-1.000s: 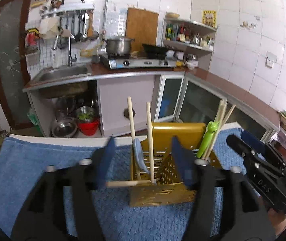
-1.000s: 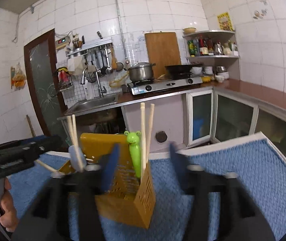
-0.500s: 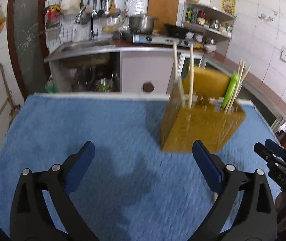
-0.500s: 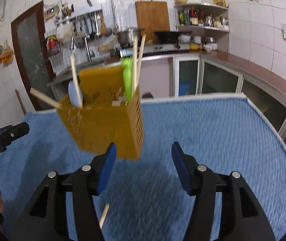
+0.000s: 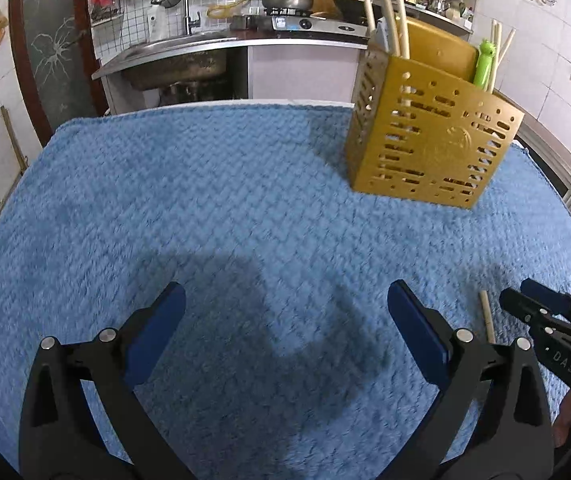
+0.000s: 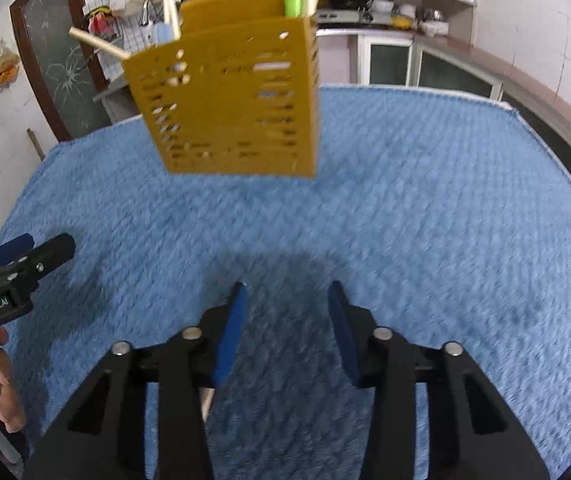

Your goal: Organize utensils

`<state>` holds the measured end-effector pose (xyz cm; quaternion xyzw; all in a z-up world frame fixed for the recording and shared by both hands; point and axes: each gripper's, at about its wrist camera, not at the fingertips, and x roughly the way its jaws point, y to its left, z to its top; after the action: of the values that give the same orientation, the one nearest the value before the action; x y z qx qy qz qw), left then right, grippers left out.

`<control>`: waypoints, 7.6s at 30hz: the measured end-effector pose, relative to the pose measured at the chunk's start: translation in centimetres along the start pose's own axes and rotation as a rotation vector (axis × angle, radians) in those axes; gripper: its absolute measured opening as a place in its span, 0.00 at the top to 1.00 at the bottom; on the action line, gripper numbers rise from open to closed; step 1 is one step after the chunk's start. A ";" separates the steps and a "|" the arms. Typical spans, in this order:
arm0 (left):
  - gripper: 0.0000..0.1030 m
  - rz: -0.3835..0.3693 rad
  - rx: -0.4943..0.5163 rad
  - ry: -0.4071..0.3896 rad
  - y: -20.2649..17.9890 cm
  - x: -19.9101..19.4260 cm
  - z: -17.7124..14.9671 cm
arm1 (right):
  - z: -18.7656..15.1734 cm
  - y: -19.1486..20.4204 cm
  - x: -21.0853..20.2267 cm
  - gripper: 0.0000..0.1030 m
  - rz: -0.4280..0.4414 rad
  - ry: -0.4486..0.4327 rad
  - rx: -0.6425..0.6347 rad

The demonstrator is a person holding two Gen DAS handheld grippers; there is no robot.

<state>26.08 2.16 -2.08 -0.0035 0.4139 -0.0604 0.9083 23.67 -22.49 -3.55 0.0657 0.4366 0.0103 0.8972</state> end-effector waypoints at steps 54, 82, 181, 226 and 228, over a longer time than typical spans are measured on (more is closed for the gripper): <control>0.54 -0.139 0.162 0.304 -13.0 1.1 -3.9 | 1.1 -8.4 -0.9 0.93 -0.022 0.062 0.122; 0.95 -0.263 0.079 0.105 -8.5 -2.6 1.0 | 2.5 -6.1 -5.6 0.94 0.034 -0.079 0.072; 0.05 0.048 0.011 -0.494 -3.0 -15.1 -7.6 | -5.0 -1.6 -13.4 0.04 -0.065 -0.567 -0.048; 0.05 0.070 0.058 -0.525 -4.3 -13.5 -10.3 | -7.7 -1.4 -13.2 0.04 -0.078 -0.632 -0.075; 0.05 0.072 0.062 -0.525 -4.4 -13.4 -10.4 | -7.6 -1.4 -13.2 0.04 -0.079 -0.630 -0.075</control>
<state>9.12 -0.28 1.40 0.0235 0.1621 -0.0377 0.9858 9.48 -24.01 1.97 0.0154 0.1386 -0.0293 0.9898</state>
